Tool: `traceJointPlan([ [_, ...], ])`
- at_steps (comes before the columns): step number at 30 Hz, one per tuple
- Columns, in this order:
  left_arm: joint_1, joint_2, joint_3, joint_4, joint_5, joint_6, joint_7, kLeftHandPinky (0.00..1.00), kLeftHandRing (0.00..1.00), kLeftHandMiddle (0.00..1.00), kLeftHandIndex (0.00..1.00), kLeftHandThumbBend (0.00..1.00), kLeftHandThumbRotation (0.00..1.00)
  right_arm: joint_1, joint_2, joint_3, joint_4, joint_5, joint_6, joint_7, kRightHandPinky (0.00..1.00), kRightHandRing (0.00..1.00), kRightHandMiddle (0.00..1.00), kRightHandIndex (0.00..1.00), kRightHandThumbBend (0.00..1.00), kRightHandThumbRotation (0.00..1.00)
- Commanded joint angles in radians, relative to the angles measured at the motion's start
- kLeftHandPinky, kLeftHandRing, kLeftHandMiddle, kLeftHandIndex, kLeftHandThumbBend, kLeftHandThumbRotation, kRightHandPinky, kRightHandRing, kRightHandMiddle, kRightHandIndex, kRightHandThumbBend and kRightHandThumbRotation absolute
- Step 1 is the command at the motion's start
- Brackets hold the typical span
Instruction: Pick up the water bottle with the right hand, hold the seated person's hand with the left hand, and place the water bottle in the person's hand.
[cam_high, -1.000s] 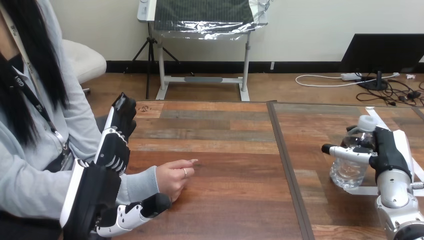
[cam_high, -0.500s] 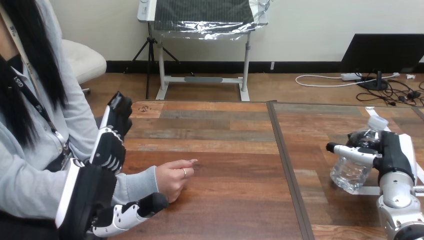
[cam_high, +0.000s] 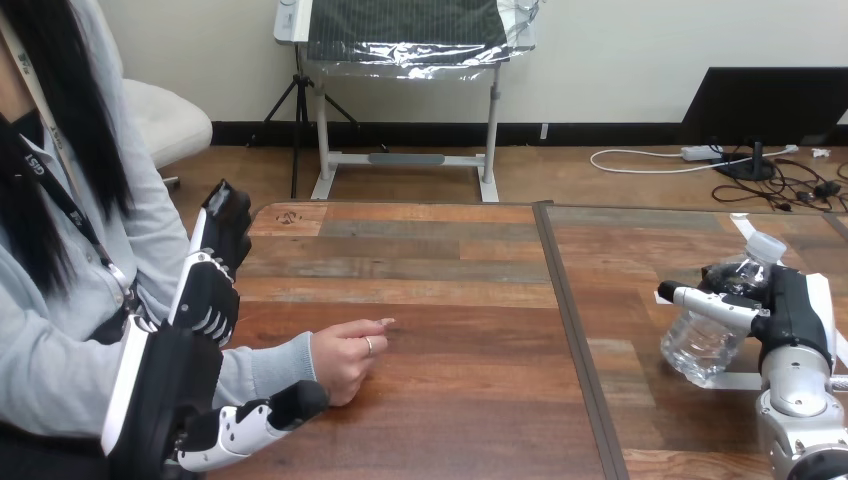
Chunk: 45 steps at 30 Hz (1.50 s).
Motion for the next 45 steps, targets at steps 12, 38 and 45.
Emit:
traceJointPlan([
  [12,-0.028,0.016,0.104,-0.084,0.28,0.031,0.134,0.93,1.0,1.0,1.0,1.0,0.59,-0.077,0.032,-0.019,-0.048,0.041,-0.126,0.063,0.38,0.43,0.49,0.51,0.8,0.0],
  [38,-0.017,0.106,0.153,-0.21,0.641,0.241,0.291,0.88,0.97,0.98,0.97,1.0,0.41,-0.118,0.077,0.025,-0.087,0.018,-0.251,0.125,0.3,0.35,0.44,0.47,0.82,0.0],
  [45,-0.032,0.156,0.15,-0.202,0.669,0.273,0.291,0.82,0.95,0.96,0.95,1.0,0.36,-0.13,0.103,0.008,-0.103,0.056,-0.276,0.189,0.3,0.35,0.44,0.47,0.81,0.0],
])
